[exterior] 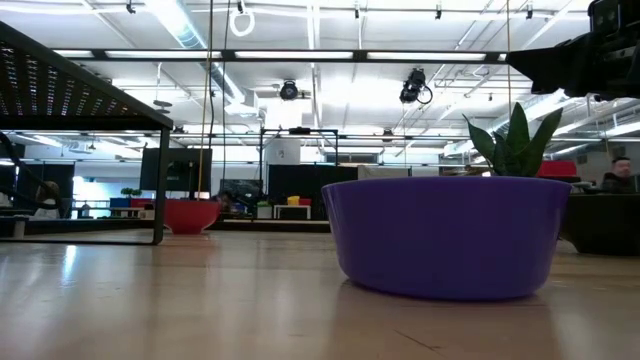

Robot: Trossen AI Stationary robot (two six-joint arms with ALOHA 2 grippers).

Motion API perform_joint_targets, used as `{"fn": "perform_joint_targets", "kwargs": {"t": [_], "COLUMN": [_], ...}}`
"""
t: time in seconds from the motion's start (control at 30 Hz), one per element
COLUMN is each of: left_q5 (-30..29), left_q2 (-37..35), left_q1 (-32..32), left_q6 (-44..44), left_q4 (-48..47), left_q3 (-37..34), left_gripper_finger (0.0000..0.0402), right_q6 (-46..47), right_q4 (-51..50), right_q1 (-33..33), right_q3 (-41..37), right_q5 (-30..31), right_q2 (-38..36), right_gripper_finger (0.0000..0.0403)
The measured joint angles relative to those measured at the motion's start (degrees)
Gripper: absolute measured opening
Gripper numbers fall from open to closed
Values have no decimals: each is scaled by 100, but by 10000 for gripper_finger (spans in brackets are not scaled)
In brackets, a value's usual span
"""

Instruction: Pick & Place Mini bowls

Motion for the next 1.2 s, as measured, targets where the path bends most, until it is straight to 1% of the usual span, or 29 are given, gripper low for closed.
{"fn": "perform_joint_targets", "kwargs": {"t": [0.2,0.4,0.5,0.6,0.73,0.87,1.03,1.2], "left_q5": [228,326,365,484,487,590,765,879], "left_q2": [0,0,0,0,0,0,0,0], "left_q1": [2,2,2,2,0,0,2,7], "left_q6": [-57,-97,-199,-217,-263,-314,-343,-341], "left_q4": [12,23,9,5,48,220,312,310], "left_q3": [2,2,2,2,2,2,2,2], "left_gripper_finger": [46,50,68,97,135,165,182,179], "right_q6": [1,0,2,2,0,1,1,1], "right_q4": [0,0,0,0,0,-2,-1,-1], "right_q1": [0,0,-1,0,-2,-2,-2,-2], "right_q3": [0,2,0,2,0,2,1,2], "right_q5": [0,0,0,0,0,0,-1,-1], "right_q2": [0,0,0,0,0,0,0,0], "right_gripper_finger": [9,9,9,9,9,9,9,9]}}
